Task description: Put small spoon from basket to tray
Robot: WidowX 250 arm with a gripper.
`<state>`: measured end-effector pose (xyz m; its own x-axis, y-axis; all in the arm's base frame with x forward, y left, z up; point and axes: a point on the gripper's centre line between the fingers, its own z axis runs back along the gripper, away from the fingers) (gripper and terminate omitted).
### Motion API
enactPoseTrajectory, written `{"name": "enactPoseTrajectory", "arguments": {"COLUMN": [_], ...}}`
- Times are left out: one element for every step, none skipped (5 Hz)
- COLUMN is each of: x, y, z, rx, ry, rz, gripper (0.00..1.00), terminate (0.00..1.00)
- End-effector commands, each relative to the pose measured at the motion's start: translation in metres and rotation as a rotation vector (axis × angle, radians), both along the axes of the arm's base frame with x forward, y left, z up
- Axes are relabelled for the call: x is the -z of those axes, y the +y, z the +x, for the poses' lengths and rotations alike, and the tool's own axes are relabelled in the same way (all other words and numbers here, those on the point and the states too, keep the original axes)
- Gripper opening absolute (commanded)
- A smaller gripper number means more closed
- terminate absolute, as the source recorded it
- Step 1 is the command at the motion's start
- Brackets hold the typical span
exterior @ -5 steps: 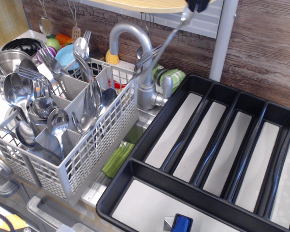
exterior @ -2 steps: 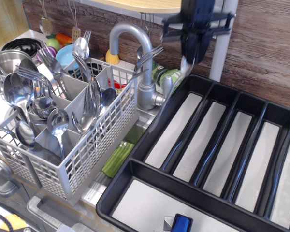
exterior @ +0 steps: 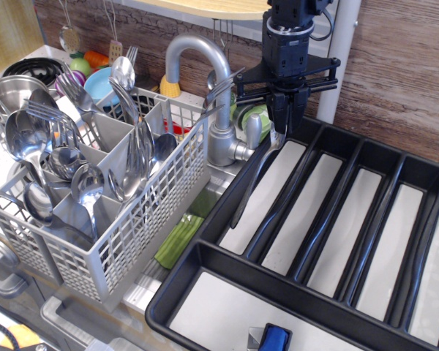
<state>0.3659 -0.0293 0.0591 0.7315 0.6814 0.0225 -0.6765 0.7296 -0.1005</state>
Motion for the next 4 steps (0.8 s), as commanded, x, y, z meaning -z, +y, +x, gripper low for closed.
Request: {"name": "enactPoseTrajectory", "arguments": {"x": [-0.0059, -0.0059, -0.0059, -0.0059], "y": [0.0084, 0.0084, 0.0084, 0.0084], "z": [0.0043, 0.0043, 0.0043, 0.0043], "rx": [0.058, 0.058, 0.058, 0.058], "ry": [-0.132, -0.132, -0.132, -0.132], "rz": [-0.022, -0.022, -0.022, -0.022], "gripper": [0.0, 1.0, 1.0, 1.0], "terminate": [0.0, 0.0, 0.0, 0.0]}}
